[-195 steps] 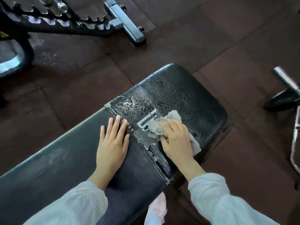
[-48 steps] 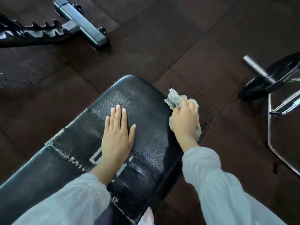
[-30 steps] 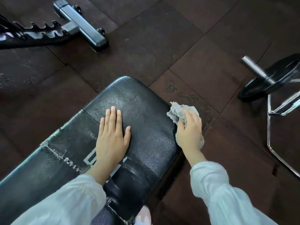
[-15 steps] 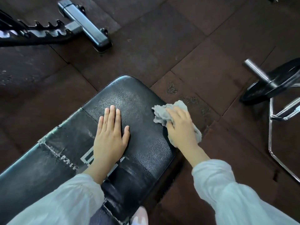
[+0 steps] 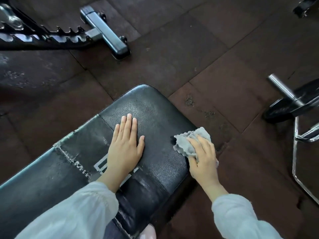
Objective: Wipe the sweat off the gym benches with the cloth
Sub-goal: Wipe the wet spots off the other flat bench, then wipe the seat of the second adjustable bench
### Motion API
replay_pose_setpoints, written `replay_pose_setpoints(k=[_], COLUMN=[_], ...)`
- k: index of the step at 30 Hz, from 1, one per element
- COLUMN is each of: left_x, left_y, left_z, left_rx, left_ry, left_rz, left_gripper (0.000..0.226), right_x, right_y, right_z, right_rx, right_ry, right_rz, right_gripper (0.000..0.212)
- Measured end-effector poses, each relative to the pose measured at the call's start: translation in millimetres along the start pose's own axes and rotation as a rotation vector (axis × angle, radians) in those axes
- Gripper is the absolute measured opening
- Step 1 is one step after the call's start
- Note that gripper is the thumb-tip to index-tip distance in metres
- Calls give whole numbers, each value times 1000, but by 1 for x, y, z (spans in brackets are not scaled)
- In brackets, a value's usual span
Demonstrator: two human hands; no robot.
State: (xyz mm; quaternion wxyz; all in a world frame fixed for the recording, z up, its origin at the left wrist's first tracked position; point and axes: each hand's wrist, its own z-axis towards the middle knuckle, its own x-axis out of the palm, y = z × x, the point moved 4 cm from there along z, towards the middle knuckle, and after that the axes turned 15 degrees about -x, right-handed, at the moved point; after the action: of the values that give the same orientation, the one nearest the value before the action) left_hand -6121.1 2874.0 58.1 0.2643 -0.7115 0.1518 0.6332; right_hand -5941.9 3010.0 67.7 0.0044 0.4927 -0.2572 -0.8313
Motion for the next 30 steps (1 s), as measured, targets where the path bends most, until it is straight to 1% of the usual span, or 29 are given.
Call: replay_pose_setpoints(k=[3,4,5,7,8,9,12,14,15,17,19,21,24,28,30], left_x=[-2,-4,-6,-10,-13,-16,-32,-43,-52,-73,-99,-128,-179,-247,-276], left_y=[0,0,0,2,4,7,23,41,54,80,108,139,188,258,296], left_z=[0,0,1,-1,-4,-9,-28,-46,-55,-72,-88,-103,-134,-195,-236], left_rx=[-6,-10,-9,3,10,18,0,-38,-84,-190,-270,-350,-486,-647,-727], left_ry=[34,51,77,155,207,241,238,272,282,267,279,293,262,103,68], left_rz=[21,36,59,104,123,140,112,129,142,92,83,89,58,-7,-23], left_gripper=[61,62,62,60,59,59,63,62,59,56,51,52,54,59,61], right_x=[2,1,0,-2,-2,0,11,17,21,27,26,21,14,18,20], right_y=[-14,-18,-21,-20,-13,-4,35,74,95,138,188,238,310,415,472], right_z=[13,18,24,37,41,43,44,48,51,60,72,85,97,88,72], right_rx=[259,326,372,398,377,335,133,37,-17,-95,-179,-220,-221,-397,-495], right_ry=[-120,-129,-101,-4,52,124,329,498,570,656,672,687,723,775,796], right_rz=[11,15,4,-91,-141,-184,-285,-226,-183,-147,-158,-151,-143,-169,-159], right_gripper=[43,46,46,32,27,29,34,32,31,31,34,37,27,21,19])
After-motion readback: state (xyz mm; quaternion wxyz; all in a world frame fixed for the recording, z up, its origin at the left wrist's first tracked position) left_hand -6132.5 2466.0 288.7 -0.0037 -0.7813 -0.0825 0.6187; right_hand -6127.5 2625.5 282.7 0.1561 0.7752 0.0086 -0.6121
